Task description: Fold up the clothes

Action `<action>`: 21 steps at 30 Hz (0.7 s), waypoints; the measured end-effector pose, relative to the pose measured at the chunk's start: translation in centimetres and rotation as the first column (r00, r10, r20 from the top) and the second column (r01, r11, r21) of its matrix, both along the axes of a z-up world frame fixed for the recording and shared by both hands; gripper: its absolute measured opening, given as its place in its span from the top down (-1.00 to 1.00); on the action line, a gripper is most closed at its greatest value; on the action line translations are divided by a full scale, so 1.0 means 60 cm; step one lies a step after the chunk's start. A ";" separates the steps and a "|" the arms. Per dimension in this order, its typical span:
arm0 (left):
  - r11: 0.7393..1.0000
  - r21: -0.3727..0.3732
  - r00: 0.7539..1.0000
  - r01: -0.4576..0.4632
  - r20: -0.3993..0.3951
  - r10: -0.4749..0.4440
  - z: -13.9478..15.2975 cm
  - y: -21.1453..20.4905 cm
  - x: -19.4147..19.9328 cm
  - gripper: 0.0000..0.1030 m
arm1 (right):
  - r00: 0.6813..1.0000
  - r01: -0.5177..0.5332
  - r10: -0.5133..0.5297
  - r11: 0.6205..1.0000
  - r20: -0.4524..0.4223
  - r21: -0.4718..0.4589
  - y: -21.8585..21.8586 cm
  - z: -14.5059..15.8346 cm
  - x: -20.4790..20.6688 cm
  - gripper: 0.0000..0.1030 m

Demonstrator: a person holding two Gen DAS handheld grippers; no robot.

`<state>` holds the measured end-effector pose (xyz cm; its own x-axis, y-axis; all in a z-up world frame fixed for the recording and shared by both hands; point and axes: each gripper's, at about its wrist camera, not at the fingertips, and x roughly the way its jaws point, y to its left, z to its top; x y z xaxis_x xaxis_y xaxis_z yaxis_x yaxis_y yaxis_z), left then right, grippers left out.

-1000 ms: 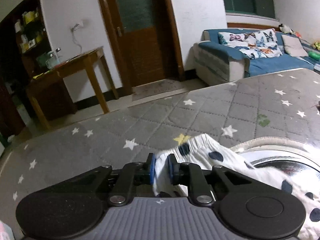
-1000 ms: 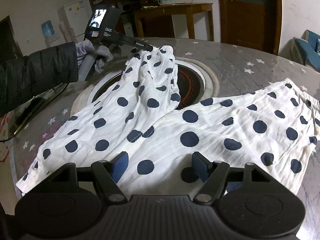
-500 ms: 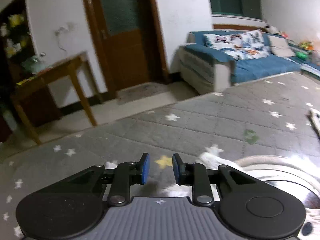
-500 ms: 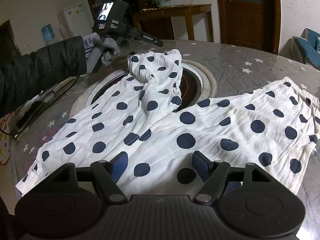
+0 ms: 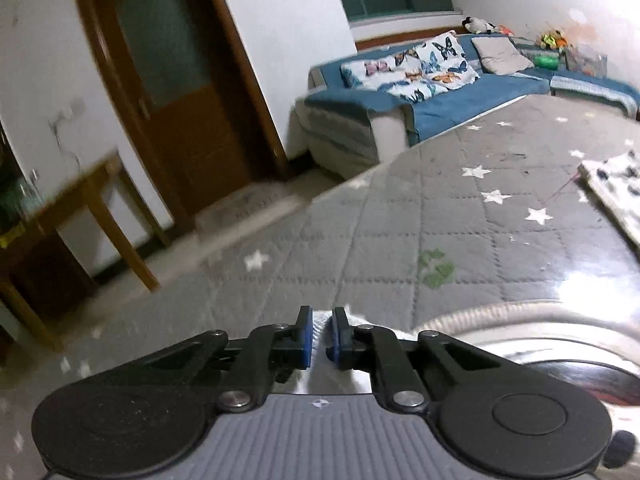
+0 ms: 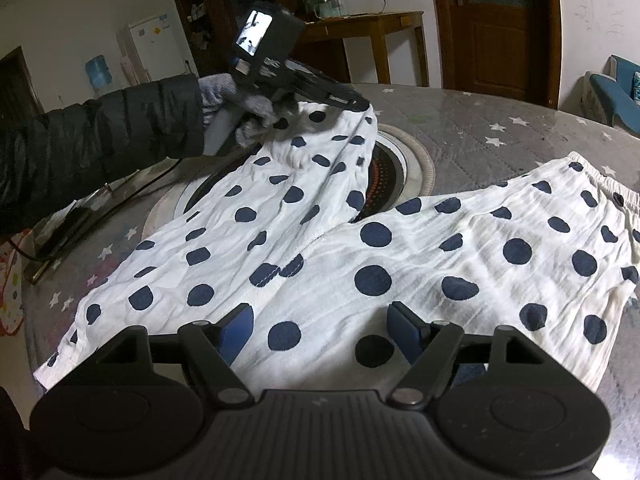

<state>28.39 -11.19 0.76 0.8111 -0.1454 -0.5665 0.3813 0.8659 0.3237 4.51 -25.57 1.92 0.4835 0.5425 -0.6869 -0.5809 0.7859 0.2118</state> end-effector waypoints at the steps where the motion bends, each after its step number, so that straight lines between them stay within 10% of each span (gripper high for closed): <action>1: 1.000 0.006 1.000 0.001 0.004 -0.001 -0.005 -0.005 0.003 0.78 | 1.000 0.000 0.000 1.000 0.001 0.001 0.000 0.000 0.000 -0.47; 9: 0.996 -0.080 0.999 -0.038 0.008 0.039 0.018 0.012 0.000 0.17 | 1.000 -0.004 0.004 1.000 0.007 0.000 -0.001 -0.001 0.000 -0.48; 16: 0.988 -0.152 0.998 -0.036 -0.049 0.029 0.046 0.059 -0.063 0.25 | 1.000 0.024 -0.024 1.000 0.017 -0.007 -0.004 0.004 0.001 -0.47; 21: 0.997 -0.072 0.997 -0.040 -0.072 0.035 0.009 0.066 -0.105 0.42 | 0.996 0.089 -0.088 0.996 0.024 -0.024 -0.020 0.003 0.007 -0.47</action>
<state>22.07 -7.22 1.32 0.7752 -0.1587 -0.6114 0.3678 0.9004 0.2326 4.95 -26.79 2.11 0.5449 0.4795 -0.6879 -0.5135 0.8394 0.1783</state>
